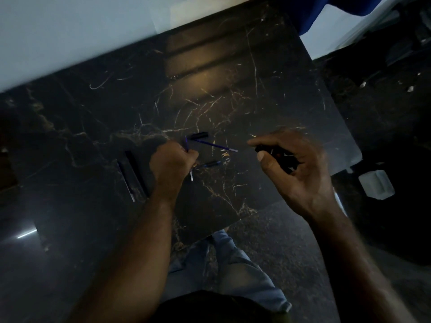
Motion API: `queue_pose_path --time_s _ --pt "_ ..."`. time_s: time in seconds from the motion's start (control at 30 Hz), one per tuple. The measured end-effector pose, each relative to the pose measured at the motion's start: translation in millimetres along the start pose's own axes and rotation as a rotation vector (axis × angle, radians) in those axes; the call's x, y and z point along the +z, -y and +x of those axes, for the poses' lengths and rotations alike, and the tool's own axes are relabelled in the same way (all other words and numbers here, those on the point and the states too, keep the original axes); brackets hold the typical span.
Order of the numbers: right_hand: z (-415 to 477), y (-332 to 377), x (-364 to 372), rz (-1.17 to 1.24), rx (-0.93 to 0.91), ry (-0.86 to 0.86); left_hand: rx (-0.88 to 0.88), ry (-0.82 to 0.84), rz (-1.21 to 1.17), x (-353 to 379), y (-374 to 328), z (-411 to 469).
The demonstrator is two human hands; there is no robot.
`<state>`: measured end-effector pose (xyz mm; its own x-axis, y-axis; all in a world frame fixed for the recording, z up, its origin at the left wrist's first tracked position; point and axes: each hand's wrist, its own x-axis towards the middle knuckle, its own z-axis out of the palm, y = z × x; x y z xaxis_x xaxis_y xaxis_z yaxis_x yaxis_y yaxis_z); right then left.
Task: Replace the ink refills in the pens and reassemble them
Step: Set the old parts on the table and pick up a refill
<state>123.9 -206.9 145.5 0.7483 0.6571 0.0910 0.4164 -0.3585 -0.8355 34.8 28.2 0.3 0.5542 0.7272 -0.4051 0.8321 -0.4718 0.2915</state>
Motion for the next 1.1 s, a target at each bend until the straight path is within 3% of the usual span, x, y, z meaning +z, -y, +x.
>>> queue_pose_path --time_s 0.1,0.2,0.27,0.37,0.43,0.73,1.1 --pt "-3 -5 -2 0.004 0.019 0.007 0.032 0.003 -0.202 -5 9 -15" --pt "-5 -13 -4 0.019 0.032 0.03 0.058 0.256 -0.695 6 16 -55" --pt "-4 -16 -6 0.016 0.035 0.042 -0.035 0.353 -0.85 26 16 -76" --pt "1 -16 -8 -0.003 0.014 0.045 -0.271 0.337 -0.914 48 6 -78" --pt "4 -15 -9 -0.016 -0.005 0.064 -0.324 0.308 -0.971 56 1 -70" --pt "3 -20 -10 -0.008 -0.036 0.055 -0.329 0.171 -1.086 55 -8 -58" --pt "0 -24 -12 -0.011 -0.034 0.062 -0.25 0.107 -0.962 53 0 -35"
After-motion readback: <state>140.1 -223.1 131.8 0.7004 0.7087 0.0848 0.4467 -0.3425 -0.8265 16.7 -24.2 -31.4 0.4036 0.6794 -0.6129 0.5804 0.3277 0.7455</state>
